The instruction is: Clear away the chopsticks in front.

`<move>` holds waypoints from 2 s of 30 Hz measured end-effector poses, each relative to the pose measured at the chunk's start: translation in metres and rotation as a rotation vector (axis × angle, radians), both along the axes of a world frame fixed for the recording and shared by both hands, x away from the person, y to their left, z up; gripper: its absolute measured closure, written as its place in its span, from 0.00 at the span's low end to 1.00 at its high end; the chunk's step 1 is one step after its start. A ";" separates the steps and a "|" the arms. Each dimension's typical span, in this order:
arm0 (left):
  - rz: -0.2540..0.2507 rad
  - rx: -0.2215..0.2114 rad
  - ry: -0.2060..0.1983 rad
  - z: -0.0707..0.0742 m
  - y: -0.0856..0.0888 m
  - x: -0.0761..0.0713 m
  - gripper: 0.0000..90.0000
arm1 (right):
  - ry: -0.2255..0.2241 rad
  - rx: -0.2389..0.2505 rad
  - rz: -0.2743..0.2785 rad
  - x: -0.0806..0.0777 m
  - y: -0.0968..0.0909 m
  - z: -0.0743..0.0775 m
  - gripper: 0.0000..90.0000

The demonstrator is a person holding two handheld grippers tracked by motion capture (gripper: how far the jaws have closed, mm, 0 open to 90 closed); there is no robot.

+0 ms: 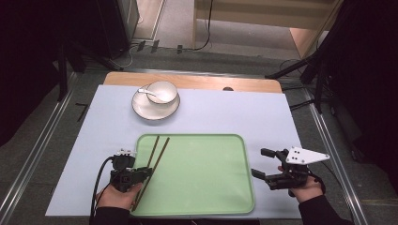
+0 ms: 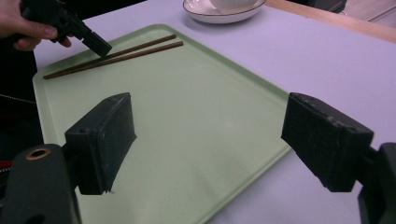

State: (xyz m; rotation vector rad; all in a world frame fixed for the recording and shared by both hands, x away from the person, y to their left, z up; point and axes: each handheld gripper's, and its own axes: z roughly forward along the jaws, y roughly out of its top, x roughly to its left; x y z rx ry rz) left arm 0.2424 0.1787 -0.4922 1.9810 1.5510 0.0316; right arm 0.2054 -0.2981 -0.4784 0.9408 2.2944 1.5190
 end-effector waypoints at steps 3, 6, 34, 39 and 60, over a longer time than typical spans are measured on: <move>-0.030 -0.006 -0.028 0.006 -0.001 0.003 0.76 | 0.000 0.001 0.002 0.000 0.000 0.000 0.19; -0.070 0.001 -0.062 0.010 0.001 0.010 0.71 | 0.000 0.000 0.003 0.000 0.001 0.000 0.19; -0.402 -0.032 -0.202 0.025 0.018 0.060 0.38 | 0.011 -0.011 -0.004 0.001 0.000 -0.002 0.19; -0.419 -0.036 -0.229 0.028 0.029 0.063 0.38 | 0.014 -0.012 -0.006 0.001 0.000 -0.003 0.19; -0.420 -0.018 -0.298 0.038 0.072 0.045 0.34 | 0.004 0.005 -0.014 0.000 -0.003 -0.001 0.19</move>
